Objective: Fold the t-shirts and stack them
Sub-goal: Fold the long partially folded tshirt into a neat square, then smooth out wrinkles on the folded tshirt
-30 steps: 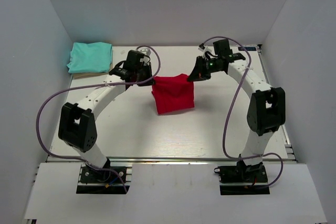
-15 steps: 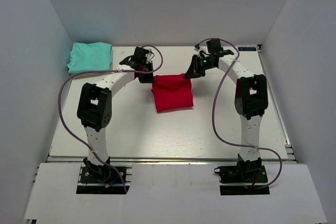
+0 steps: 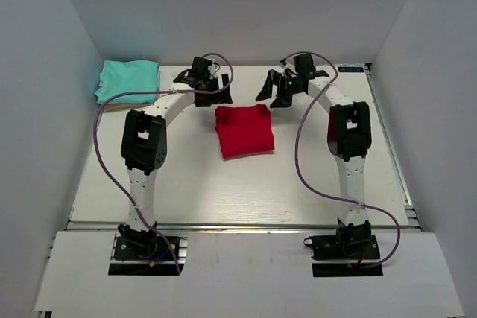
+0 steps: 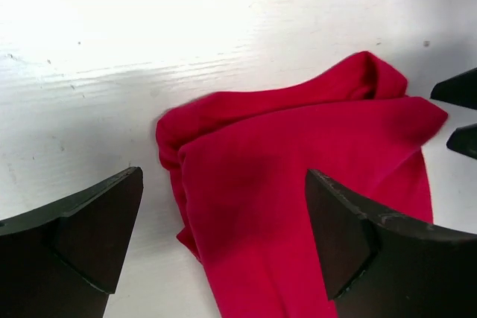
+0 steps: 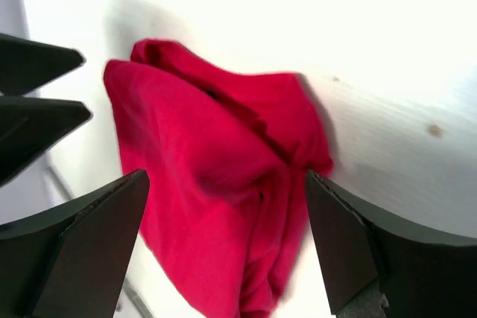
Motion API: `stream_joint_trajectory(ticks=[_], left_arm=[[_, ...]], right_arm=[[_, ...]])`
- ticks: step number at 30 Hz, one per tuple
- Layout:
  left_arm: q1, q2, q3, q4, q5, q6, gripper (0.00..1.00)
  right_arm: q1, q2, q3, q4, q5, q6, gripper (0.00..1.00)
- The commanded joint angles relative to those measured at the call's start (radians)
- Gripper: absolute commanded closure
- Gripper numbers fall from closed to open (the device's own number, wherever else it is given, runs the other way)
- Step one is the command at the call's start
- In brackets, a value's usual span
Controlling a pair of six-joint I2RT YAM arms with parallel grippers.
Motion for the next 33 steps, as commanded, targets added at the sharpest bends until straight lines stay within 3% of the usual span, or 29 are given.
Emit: stream_joint_trajectory(ticks=[1, 4, 9, 11, 17, 28, 33], left_arm=[[0.002, -0.11, -0.05, 0.015, 0.039, 0.024, 0.0], [-0.01, -0.196, -0.16, 0.101, 0.077, 0.024, 0.0], [-0.021, -0.225, -0.24, 0.213, 0.153, 0.015, 0.0], [-0.012, -0.198, -0.24, 0.251, 0.183, 0.015, 0.0], [-0.002, -0.062, -0.178, 0.276, 0.251, 0.026, 0.0], [0.025, 0.12, -0.099, 0.201, 0.125, 0.035, 0.0], [0.043, 0.109, -0.151, 0.256, 0.143, 0.035, 0.0]], right_arm=[[0.011, -0.158, -0.066, 0.015, 0.117, -0.06, 0.1], [0.023, -0.274, -0.195, 0.033, 0.197, -0.086, 0.1], [0.043, -0.356, -0.341, 0.197, -0.01, -0.037, 0.1], [0.051, -0.324, -0.322, 0.232, -0.117, -0.016, 0.1], [0.063, -0.184, -0.24, 0.339, -0.203, 0.079, 0.1], [0.017, 0.098, -0.148, 0.447, -0.136, 0.219, 0.1], [-0.006, 0.101, -0.218, 0.412, -0.11, 0.233, 0.1]])
